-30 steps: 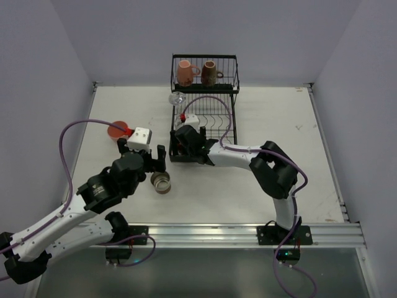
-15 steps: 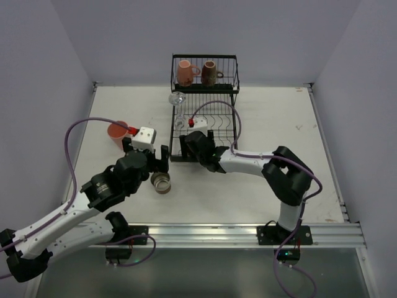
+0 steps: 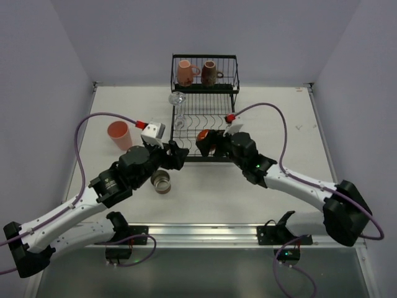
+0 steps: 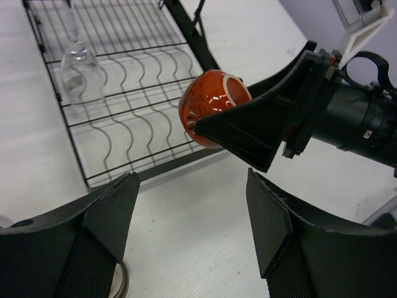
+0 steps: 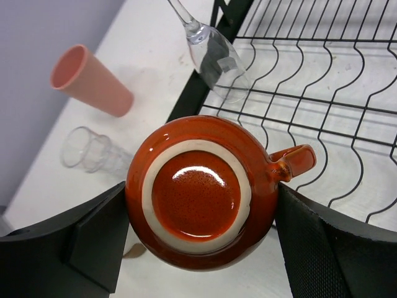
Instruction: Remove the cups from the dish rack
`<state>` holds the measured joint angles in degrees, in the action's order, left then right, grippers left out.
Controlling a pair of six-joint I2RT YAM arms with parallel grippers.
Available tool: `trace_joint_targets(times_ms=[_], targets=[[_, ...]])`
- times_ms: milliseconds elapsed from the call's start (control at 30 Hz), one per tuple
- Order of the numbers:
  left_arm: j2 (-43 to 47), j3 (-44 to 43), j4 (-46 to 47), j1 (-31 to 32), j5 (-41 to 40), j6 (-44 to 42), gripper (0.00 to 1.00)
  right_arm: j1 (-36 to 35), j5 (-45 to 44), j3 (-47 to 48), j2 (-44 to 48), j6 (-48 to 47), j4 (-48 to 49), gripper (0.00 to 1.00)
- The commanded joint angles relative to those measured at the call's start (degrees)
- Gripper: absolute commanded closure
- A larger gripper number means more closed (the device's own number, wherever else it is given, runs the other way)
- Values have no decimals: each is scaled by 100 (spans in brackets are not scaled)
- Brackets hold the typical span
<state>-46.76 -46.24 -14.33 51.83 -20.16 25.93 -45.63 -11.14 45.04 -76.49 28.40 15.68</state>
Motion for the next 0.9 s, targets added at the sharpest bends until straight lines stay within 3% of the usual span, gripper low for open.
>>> trace_joint_targets(times_ms=[0,167,367,533,867], targets=[[-61,36,1062,11,548,605,25,474,1453,-582,994,717,839,26],[-87,553,2491,11,1277,1640,33,1249,3000,-1435,1952,1921,1454,26],[-570,1354,4681,20,2533,2688,45,1513,3328,-1796,2639,3413,1577,27],[-1151,1223,5150,107,3045,2768,53,1548,3478,-1849,2955,4155,1684,27],[-1519,906,5272,213,3132,2592,53,1557,3601,-1937,3026,4445,1858,28]])
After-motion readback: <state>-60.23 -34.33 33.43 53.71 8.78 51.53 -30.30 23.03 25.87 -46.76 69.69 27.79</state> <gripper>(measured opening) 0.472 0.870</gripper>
